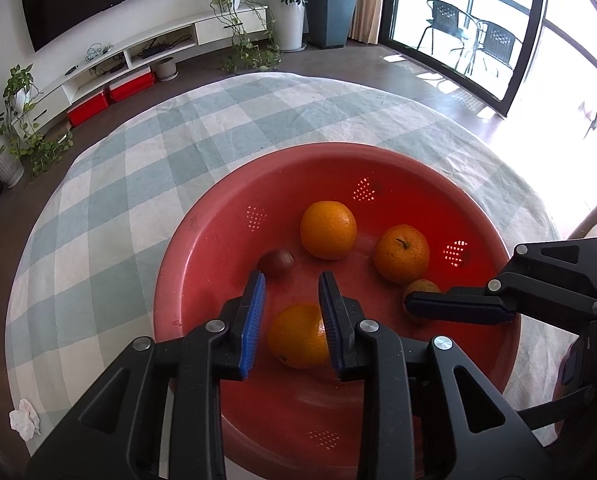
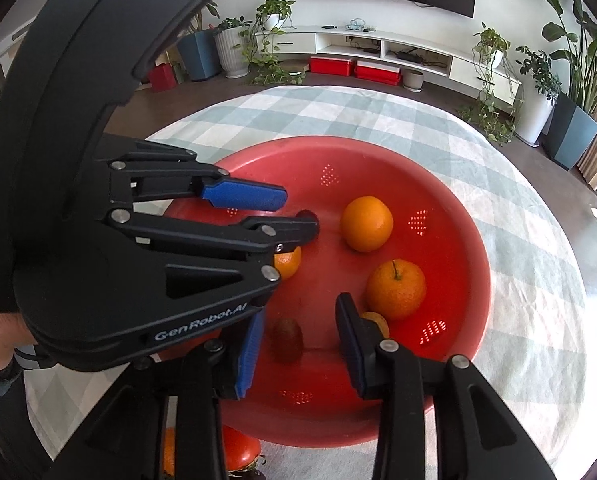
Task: Organize fruits
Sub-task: 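Open both grippers to release the tomatoes and withdraw from the basin, then grasp an orange with the left gripper while the right gripper grasps a dark purple plum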
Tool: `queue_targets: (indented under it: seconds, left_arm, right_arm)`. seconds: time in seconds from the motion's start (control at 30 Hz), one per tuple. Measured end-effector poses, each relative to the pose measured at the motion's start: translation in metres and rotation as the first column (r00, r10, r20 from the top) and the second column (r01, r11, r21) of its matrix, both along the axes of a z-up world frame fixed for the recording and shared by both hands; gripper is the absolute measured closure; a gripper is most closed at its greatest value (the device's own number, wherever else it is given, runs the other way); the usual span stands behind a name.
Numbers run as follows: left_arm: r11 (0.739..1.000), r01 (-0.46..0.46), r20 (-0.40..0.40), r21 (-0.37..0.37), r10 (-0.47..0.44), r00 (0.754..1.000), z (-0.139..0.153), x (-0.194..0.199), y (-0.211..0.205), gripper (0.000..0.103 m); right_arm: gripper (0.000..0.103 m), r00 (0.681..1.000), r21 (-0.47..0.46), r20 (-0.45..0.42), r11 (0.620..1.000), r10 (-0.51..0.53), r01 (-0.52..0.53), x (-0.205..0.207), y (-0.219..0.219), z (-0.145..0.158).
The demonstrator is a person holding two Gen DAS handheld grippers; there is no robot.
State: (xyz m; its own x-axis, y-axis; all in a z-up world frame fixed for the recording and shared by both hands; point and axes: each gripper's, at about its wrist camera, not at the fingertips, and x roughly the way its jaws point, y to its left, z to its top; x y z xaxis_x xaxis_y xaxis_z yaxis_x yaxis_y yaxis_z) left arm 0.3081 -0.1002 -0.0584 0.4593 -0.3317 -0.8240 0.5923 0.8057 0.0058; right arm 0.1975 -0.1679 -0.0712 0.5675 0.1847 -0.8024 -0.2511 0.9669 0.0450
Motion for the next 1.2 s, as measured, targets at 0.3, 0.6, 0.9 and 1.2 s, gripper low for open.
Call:
queue_targets:
  seconds: [0.3,0.6,0.9,1.2]
  left_arm:
    - [0.999,-0.019,0.047,-0.042,0.021,0.999,0.025,-0.017,0.012,0.044]
    - [0.995,-0.038,0.075,-0.098,0.045,0.996,0.045,-0.080,0.042,0.027]
    - [0.997,-0.026,0.022,-0.074,0.027,0.999,0.029,-0.161,0.046,0.026]
    - [0.998,-0.052,-0.049,-0.040,0.050,0.998,0.002,-0.187,0.032,0.026]
  right_arm:
    - [0.060,0.998,0.011,0.063,1.000,-0.017,0.016,-0.026,-0.007,0.021]
    - [0.038,0.981,0.171,0.140,0.979,-0.133,0.108,-0.077,-0.043,0.055]
    - [0.035,0.966,0.238,0.145,0.955,-0.216,0.178,-0.137,-0.055,0.057]
    - [0.035,0.966,0.284,0.107,0.939,-0.234,0.196,-0.169,-0.053,0.039]
